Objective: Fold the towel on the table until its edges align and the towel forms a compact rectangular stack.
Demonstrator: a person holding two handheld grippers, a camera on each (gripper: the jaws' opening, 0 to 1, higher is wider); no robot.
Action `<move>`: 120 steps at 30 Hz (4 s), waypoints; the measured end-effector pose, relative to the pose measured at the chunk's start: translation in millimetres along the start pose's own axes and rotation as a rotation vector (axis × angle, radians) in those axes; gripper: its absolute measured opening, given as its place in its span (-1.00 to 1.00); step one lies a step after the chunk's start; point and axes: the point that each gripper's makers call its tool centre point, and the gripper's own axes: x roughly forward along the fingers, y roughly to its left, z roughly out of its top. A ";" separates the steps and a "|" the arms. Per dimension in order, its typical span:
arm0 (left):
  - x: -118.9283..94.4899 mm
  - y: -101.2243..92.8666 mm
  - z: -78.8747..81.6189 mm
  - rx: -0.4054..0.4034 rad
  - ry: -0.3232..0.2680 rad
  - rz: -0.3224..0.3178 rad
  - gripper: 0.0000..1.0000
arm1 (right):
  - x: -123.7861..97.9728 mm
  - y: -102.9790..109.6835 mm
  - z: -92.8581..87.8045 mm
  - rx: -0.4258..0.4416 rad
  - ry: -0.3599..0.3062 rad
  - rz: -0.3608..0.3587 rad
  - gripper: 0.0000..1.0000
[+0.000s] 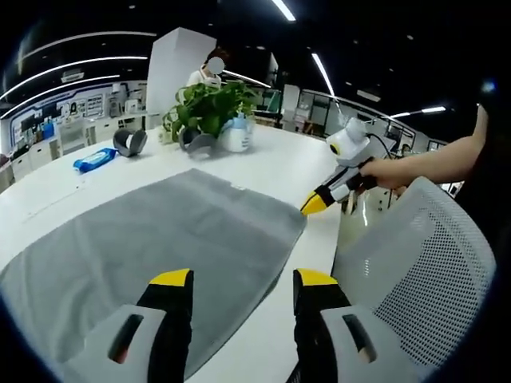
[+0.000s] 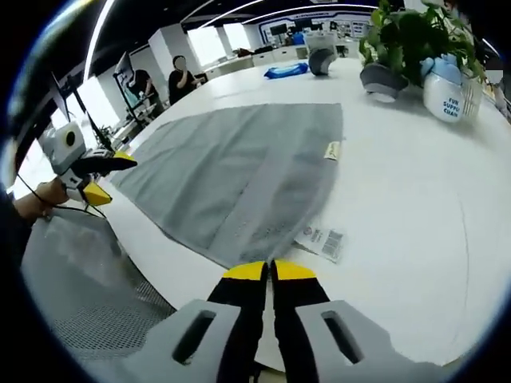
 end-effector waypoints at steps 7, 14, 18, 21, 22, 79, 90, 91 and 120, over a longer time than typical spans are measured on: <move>2.6 -9.4 -2.7 0.040 0.018 -0.030 -0.03 | 7.5 19.2 16.3 -0.027 -0.012 0.033 -1.00; 1.3 -8.6 -3.6 0.043 0.022 -0.028 -0.04 | 7.9 -3.8 5.5 -0.081 0.039 -0.085 -0.90; 1.1 -7.6 -2.9 0.035 0.018 -0.026 -0.04 | 3.6 -30.1 -10.8 -0.049 0.073 -0.187 -0.39; 2.1 -8.6 -2.4 0.037 0.018 -0.030 -0.04 | 1.7 -34.2 -27.0 -0.017 0.117 -0.170 -0.61; 2.4 -8.9 -2.4 0.040 0.018 -0.031 -0.04 | 1.6 -29.9 -27.0 0.007 0.107 -0.144 -0.75; 32.0 33.9 41.6 0.092 -0.066 0.203 -0.84 | 67.3 152.7 113.7 0.174 -0.141 0.462 -1.00; 21.8 46.6 19.4 -0.078 -0.071 0.188 -0.86 | 87.1 54.4 178.3 -0.094 -0.130 0.176 -0.65; 21.8 45.3 19.3 -0.083 -0.072 0.183 -0.86 | 90.1 39.9 184.1 -0.102 -0.124 0.133 -0.69; 48.3 13.1 -9.7 -0.156 0.016 0.037 -0.85 | 220.2 -67.2 228.8 -0.396 0.101 -0.199 -0.71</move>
